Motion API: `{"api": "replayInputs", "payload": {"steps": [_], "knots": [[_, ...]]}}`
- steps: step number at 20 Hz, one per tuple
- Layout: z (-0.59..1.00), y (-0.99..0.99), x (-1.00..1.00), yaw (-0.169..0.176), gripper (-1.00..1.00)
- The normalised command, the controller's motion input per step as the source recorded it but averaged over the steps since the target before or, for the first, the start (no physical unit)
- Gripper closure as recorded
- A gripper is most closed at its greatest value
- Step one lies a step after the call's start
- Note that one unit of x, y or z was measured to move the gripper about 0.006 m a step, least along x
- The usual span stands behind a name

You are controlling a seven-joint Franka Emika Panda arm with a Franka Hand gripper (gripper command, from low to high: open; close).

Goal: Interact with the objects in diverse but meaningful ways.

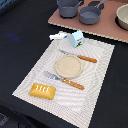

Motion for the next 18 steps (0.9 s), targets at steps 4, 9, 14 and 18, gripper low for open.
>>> {"api": "replayInputs", "payload": {"steps": [4,9,14,18], "knots": [[-0.29,0.57,-0.54,0.063,1.0],[-0.34,0.43,-0.6,0.07,1.0],[-0.42,0.13,-0.39,0.053,1.0],[-0.5,0.0,-0.28,0.024,1.0]]}}
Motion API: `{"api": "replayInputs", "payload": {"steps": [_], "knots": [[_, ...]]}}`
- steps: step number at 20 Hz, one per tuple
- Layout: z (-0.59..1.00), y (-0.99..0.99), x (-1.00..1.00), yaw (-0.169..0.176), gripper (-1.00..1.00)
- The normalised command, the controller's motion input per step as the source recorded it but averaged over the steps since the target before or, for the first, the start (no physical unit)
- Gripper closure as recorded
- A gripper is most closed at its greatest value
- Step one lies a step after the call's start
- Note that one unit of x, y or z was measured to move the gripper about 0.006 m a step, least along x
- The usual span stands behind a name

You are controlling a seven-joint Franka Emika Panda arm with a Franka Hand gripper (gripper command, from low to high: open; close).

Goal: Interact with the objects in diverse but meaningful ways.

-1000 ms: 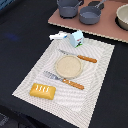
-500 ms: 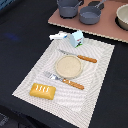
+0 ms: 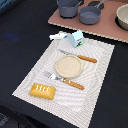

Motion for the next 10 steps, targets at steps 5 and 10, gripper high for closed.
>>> {"api": "replayInputs", "payload": {"steps": [5,10], "knots": [[-0.49,0.0,-0.28,0.015,1.0],[-0.45,0.01,-0.38,0.028,1.0]]}}
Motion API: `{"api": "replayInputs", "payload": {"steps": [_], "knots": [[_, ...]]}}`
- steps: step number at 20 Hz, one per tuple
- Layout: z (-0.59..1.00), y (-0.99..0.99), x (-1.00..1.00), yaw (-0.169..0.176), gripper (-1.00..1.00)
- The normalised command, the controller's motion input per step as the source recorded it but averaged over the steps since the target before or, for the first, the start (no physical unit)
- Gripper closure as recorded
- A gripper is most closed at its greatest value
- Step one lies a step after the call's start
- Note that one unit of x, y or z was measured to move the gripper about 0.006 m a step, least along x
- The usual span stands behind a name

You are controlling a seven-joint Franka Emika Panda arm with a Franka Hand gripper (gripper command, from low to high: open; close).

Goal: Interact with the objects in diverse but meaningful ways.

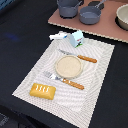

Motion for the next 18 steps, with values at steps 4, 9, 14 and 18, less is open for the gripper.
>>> {"api": "replayInputs", "payload": {"steps": [4,9,14,18], "knots": [[-0.43,0.04,-0.47,0.038,1.0],[-0.36,0.03,-0.37,0.018,1.0],[-0.29,0.04,-0.3,0.01,1.0],[-0.25,0.03,-0.18,0.0,1.0]]}}
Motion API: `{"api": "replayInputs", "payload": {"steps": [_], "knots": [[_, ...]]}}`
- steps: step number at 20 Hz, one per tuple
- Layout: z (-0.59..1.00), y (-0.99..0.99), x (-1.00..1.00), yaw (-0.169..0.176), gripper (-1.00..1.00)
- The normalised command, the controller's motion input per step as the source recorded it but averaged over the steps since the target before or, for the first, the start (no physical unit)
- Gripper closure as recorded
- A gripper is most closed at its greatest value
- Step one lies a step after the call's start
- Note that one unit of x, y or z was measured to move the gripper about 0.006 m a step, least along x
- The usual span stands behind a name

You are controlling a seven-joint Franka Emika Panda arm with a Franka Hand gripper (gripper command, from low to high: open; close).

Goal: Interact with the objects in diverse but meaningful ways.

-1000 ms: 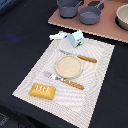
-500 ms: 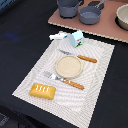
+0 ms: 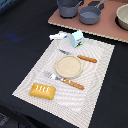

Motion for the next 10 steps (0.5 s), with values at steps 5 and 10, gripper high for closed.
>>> {"api": "replayInputs", "payload": {"steps": [5,10], "knots": [[-0.21,0.05,-0.16,0.0,-1.0],[-0.05,0.07,-0.09,0.0,-1.0]]}}
